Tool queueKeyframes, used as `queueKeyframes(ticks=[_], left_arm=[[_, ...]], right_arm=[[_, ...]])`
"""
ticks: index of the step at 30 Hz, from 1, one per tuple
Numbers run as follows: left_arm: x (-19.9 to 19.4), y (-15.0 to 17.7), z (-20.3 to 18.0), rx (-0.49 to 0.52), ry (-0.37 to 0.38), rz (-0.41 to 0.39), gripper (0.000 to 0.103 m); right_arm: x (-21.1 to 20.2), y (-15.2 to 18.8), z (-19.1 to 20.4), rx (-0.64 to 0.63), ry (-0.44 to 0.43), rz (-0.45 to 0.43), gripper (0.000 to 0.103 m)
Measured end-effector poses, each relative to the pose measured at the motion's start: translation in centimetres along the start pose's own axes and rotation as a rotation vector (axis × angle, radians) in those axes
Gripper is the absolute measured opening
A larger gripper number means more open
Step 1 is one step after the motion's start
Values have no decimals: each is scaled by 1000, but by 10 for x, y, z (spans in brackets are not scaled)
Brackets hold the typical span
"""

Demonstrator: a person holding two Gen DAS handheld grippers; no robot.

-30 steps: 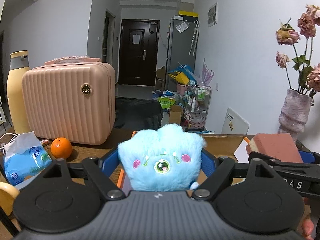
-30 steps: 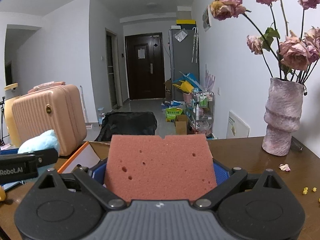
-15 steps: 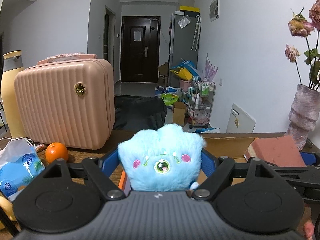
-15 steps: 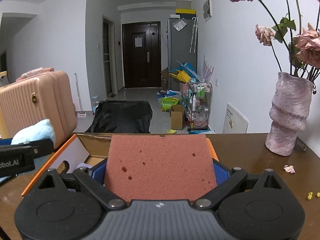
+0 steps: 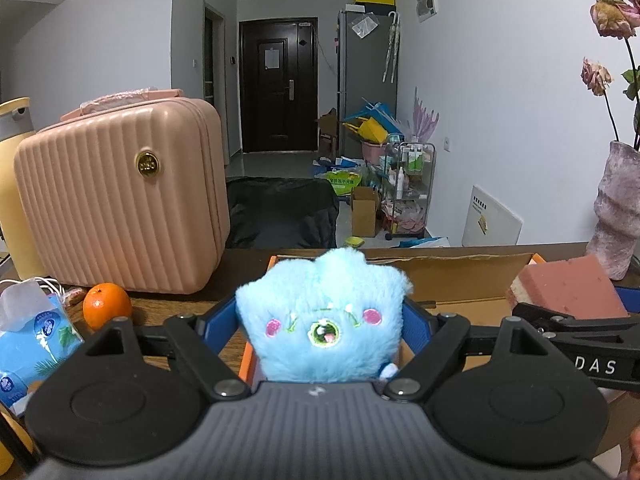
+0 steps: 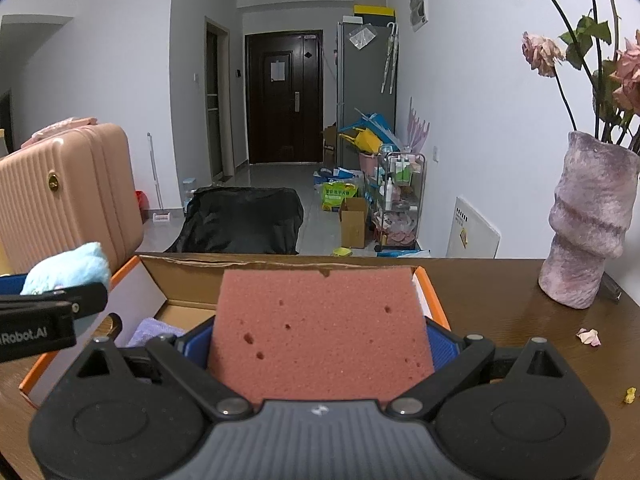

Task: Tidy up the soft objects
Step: 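Open the left gripper over the box to drop the blue plush while the right drops the pink sponge, then move both tools back from the box toward the remaining soft items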

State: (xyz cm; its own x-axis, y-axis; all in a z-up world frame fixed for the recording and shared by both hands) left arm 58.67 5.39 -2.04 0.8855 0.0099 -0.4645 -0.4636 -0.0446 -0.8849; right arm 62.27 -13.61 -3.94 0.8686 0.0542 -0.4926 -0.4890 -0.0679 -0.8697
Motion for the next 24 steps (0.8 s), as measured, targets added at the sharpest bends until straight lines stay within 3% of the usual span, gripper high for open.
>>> queueKeyframes(ticks=[6,24], left_arm=[[0,1,2,-21,12,-1,103],[2,0,9,-51,-3,7,103]], right_arm=[[5,3,-3,10,-9,23,103],[7,6,-3,9,-6,37,103]])
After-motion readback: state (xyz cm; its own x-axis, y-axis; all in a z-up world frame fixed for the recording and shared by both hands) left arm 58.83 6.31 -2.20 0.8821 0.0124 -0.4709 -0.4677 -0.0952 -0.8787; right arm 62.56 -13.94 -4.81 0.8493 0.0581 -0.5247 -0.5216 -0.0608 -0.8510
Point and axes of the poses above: each gripper's, at about its wrist camera, not at the fingertips, and x roughly the way its jaws point, z to its left, y to its underside, the point moved 7 cm from there along x, roughly the way its jaws point, and after that the axes turned 6 degrees about y, right-handed, at the moved point
